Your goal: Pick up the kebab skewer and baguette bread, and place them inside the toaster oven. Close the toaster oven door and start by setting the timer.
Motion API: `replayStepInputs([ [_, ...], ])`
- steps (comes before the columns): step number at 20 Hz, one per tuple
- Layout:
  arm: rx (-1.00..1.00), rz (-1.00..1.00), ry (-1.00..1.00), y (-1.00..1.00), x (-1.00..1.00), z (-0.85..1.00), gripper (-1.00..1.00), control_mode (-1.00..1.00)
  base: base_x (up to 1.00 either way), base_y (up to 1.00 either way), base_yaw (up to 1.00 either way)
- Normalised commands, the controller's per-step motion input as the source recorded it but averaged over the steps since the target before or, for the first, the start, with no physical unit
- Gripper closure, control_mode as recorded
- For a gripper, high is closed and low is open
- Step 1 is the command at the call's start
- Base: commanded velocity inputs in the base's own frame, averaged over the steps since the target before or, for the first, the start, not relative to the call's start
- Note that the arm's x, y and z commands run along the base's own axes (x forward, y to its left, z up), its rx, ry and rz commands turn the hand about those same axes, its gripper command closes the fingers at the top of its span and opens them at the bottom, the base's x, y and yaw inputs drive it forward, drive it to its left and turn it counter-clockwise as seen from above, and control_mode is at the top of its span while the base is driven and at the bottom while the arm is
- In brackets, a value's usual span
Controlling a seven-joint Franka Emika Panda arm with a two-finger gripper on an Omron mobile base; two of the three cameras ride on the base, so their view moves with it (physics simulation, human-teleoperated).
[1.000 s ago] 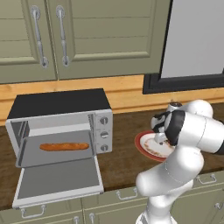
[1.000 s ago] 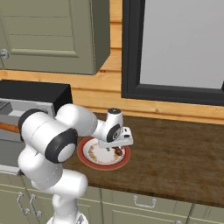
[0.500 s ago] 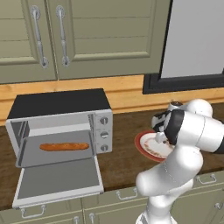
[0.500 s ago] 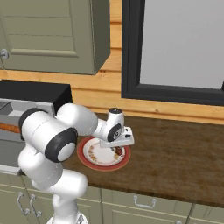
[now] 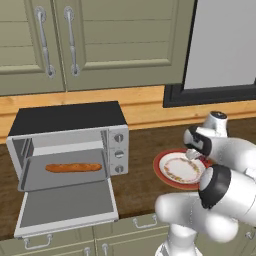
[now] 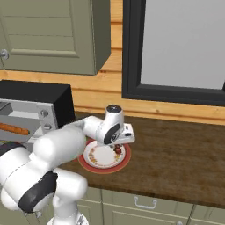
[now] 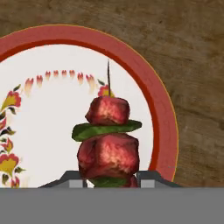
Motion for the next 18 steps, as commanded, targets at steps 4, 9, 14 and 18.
replayStepInputs([
  [4, -0.02, 0.03, -0.14, 0.45, -0.57, 0.87, 1.00, -1.00, 0.00, 0.00, 0.00],
  [9, -0.03, 0.10, -0.10, 0.55, -0.60, 0.75, 1.00, -1.00, 0.00, 0.00, 0.00],
  [14, -0.04, 0.12, -0.05, 0.74, -0.39, 0.66, 1.00, -1.00, 0.00, 0.00, 0.00],
  [18, -0.04, 0.11, -0.01, 0.76, -0.34, 0.60, 1.00, -1.00, 0.00, 0.00, 0.00],
])
